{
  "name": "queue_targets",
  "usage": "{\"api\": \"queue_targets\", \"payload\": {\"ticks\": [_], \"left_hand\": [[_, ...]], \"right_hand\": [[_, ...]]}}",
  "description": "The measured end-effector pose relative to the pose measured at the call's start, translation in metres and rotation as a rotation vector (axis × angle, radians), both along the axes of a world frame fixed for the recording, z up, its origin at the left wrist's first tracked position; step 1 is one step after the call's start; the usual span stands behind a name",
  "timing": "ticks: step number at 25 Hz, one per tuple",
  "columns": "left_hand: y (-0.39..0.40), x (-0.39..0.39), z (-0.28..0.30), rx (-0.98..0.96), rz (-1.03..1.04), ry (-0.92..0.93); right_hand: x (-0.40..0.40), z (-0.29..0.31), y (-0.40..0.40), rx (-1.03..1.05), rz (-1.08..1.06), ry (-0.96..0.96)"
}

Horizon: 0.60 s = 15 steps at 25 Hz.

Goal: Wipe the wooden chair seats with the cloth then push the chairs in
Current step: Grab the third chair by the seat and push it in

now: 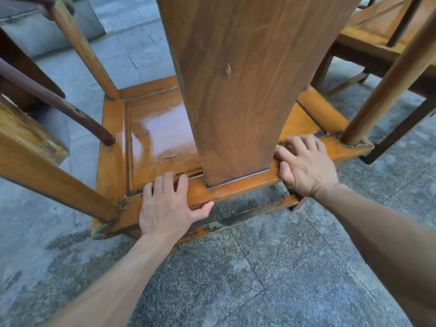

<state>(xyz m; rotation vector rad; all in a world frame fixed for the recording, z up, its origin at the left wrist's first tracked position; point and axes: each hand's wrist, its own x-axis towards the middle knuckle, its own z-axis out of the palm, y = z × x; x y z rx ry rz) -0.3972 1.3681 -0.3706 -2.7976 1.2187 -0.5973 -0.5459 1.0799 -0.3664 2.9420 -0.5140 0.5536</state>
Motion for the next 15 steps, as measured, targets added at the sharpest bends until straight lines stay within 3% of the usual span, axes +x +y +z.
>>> {"api": "queue_targets", "payload": {"ticks": [15], "left_hand": [[-0.036, -0.009, 0.002, 0.081, 0.09, 0.02]], "right_hand": [[0.014, 0.007, -0.03, 0.049, -0.034, 0.146]]}}
